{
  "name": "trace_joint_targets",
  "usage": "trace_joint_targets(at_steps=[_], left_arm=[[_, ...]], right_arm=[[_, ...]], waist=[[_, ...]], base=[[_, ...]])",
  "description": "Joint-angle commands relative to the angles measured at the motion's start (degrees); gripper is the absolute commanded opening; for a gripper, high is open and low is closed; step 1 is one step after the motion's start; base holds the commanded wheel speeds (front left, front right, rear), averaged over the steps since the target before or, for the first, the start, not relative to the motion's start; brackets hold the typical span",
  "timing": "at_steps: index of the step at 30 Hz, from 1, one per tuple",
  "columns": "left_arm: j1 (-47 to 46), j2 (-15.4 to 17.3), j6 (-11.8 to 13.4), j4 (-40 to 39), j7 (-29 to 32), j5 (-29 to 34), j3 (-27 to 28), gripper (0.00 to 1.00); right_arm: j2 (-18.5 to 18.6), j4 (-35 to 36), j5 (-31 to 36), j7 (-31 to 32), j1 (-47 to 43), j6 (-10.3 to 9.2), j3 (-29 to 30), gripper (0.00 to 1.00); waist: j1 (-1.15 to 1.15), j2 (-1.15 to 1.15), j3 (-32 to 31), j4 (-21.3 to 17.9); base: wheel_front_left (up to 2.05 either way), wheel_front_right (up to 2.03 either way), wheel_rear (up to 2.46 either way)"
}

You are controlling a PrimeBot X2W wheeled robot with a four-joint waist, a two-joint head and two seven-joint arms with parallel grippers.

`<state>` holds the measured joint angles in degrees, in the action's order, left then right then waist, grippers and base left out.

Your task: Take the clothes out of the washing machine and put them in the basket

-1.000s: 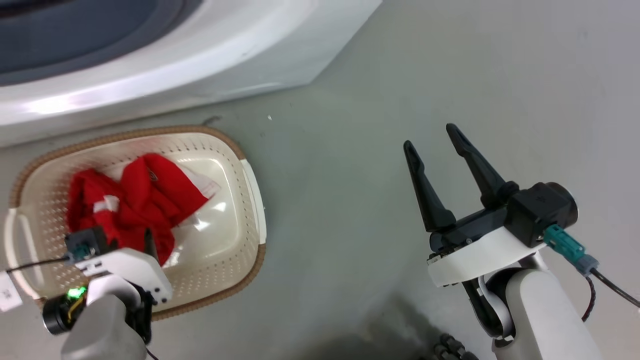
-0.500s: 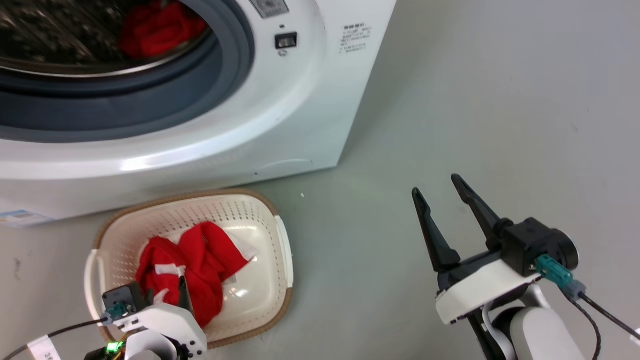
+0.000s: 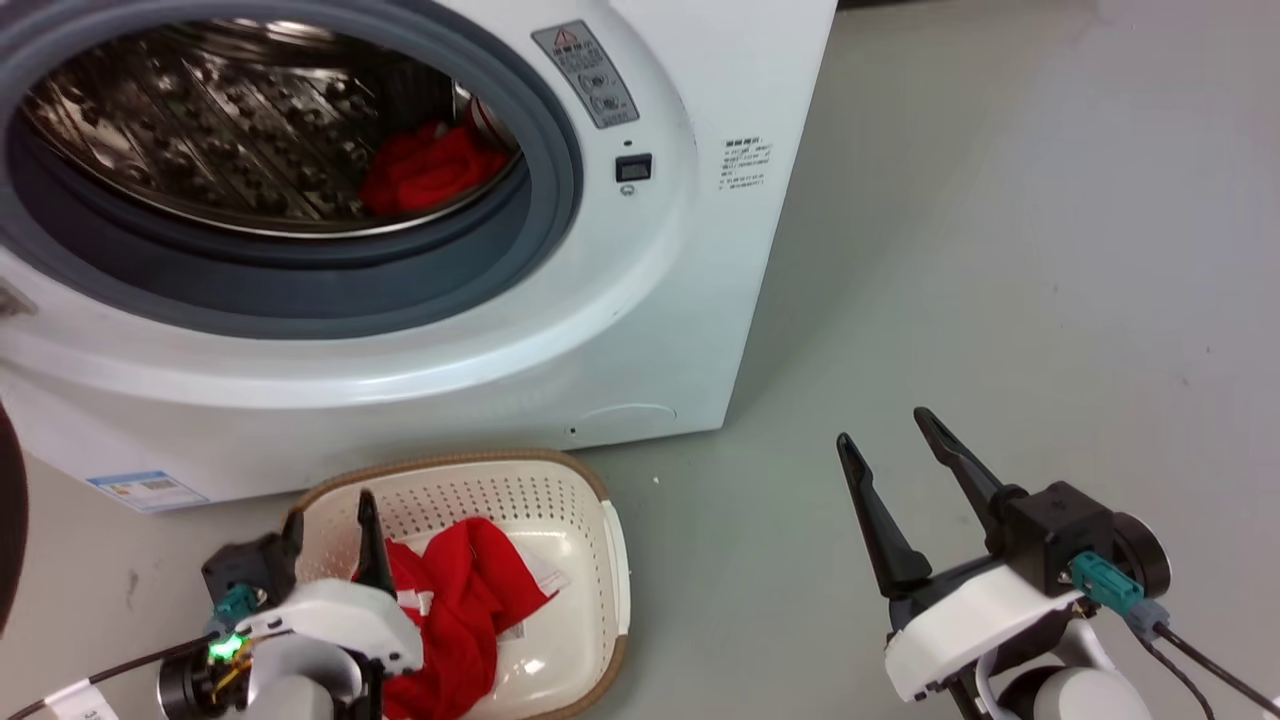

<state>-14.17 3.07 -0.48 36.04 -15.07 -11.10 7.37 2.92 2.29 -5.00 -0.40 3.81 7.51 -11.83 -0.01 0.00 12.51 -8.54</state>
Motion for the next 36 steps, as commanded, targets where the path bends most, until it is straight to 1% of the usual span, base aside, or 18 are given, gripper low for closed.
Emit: trace_joint_targets(at_steps=[1,5,8,13,15,18,23,28,29,36], left_arm=[[0.7,0.0,0.1,-1.1,-0.1,0.4,-0.1,1.0],[1.2,-0.1,0.6,-6.8,-0.1,2.1,-0.5,1.0],[0.6,-0.1,0.8,-9.7,-0.1,3.5,-1.0,1.0],[-2.2,1.8,0.3,-10.5,-0.1,4.8,-1.4,1.0],[-3.6,2.5,0.0,-9.0,-0.1,4.9,-1.6,1.0],[-7.0,4.3,-0.6,-6.8,0.5,5.2,-1.9,1.0],[-12.3,7.2,-1.8,-2.1,2.3,5.1,-2.1,1.0],[-17.9,9.8,-2.4,2.7,4.7,4.2,-1.4,1.0],[-21.7,11.7,-3.0,5.4,6.2,3.7,-1.1,1.0],[-32.4,16.1,-4.0,9.6,11.6,2.9,-1.0,1.0]], right_arm=[[-0.1,0.4,0.2,0.2,-0.9,-0.04,0.2,1.0],[-0.1,1.0,0.5,0.9,-2.0,-0.04,0.1,1.0],[-0.1,1.5,0.9,1.3,-2.7,-0.04,-0.1,1.0],[-0.1,2.3,1.1,1.9,-3.5,-0.04,-0.9,1.0],[-0.1,2.4,1.0,2.3,-3.9,-0.04,-1.3,1.0],[-0.1,2.7,1.0,2.2,-3.9,-0.04,-2.1,1.0],[-0.1,2.9,0.6,1.9,-3.4,-0.04,-3.0,1.0],[-0.1,2.4,-0.2,1.2,-2.0,-0.04,-3.5,1.0],[-0.1,2.0,-0.6,0.6,-1.0,-0.04,-3.7,1.0],[-0.1,1.9,-1.9,-1.5,1.8,-0.04,-4.9,1.0]], waist=[[0.01,0.0,-1.3,0.3],[0.01,0.0,-3.4,0.2],[0.01,0.0,-4.5,0.1],[0.01,0.0,-6.1,-0.6],[0.01,0.0,-6.5,-1.1],[0.01,0.0,-6.6,-2.0],[0.01,0.0,-4.7,-4.3],[0.01,0.0,-1.8,-7.0],[0.01,0.0,0.3,-8.5],[0.01,0.0,7.4,-11.6]], base=[[0.0,0.0,0.0],[0.0,0.0,0.0],[0.0,0.0,0.0],[0.0,0.0,0.0],[0.0,0.0,0.0],[0.0,0.0,0.0],[0.0,0.0,0.0],[0.0,0.0,0.0],[0.0,0.0,0.0],[0.0,0.0,0.0]])
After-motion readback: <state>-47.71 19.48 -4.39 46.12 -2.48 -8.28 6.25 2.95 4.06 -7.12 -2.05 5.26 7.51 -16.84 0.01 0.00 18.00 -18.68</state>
